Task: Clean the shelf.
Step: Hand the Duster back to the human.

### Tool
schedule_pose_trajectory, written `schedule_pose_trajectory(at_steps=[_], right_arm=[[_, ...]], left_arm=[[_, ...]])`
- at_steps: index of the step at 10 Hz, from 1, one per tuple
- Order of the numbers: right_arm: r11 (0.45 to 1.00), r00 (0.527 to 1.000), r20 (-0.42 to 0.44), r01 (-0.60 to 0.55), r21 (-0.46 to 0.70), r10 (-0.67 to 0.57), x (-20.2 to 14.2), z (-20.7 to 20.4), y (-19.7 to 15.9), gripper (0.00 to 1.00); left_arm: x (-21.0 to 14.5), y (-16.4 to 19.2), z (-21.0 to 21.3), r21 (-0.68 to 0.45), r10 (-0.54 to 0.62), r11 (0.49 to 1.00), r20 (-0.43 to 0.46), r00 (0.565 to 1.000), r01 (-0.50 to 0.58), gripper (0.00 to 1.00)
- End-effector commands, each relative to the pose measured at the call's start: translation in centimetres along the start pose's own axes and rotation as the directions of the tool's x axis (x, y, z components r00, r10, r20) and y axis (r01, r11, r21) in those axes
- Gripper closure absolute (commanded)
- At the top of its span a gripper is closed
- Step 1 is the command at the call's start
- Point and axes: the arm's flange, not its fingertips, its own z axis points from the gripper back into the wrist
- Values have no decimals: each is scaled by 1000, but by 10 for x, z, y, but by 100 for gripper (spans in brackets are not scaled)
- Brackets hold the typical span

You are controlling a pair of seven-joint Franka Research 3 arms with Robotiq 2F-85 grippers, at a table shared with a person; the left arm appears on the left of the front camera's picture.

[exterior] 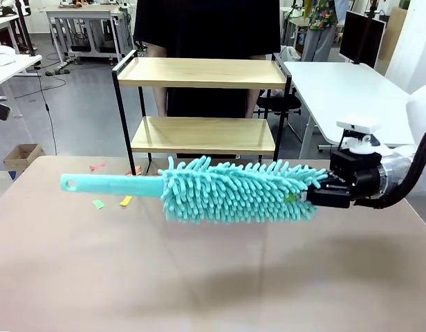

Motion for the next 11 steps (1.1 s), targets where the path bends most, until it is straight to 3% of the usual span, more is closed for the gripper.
schedule_pose_trajectory(at_steps=[1, 4, 7, 11], right_arm=[[989, 995, 30, -95, -110, 99, 64, 10, 17, 83], [919, 981, 7, -180, -350, 195, 138, 40, 30, 83], [674, 963, 62, -136, -726, 261, 181, 102, 47, 83], [269, 952, 65, -19, -963, 298, 174, 176, 72, 83]], left_arm=[[5, -3, 2, -13, 12, 1000, 15, 1000, -11, 0], [5, -3, 2, -13, 12, 1000, 15, 1000, -11, 0], [5, -3, 2, -13, 12, 1000, 15, 1000, -11, 0], [5, -3, 2, -13, 12, 1000, 15, 1000, -11, 0]])
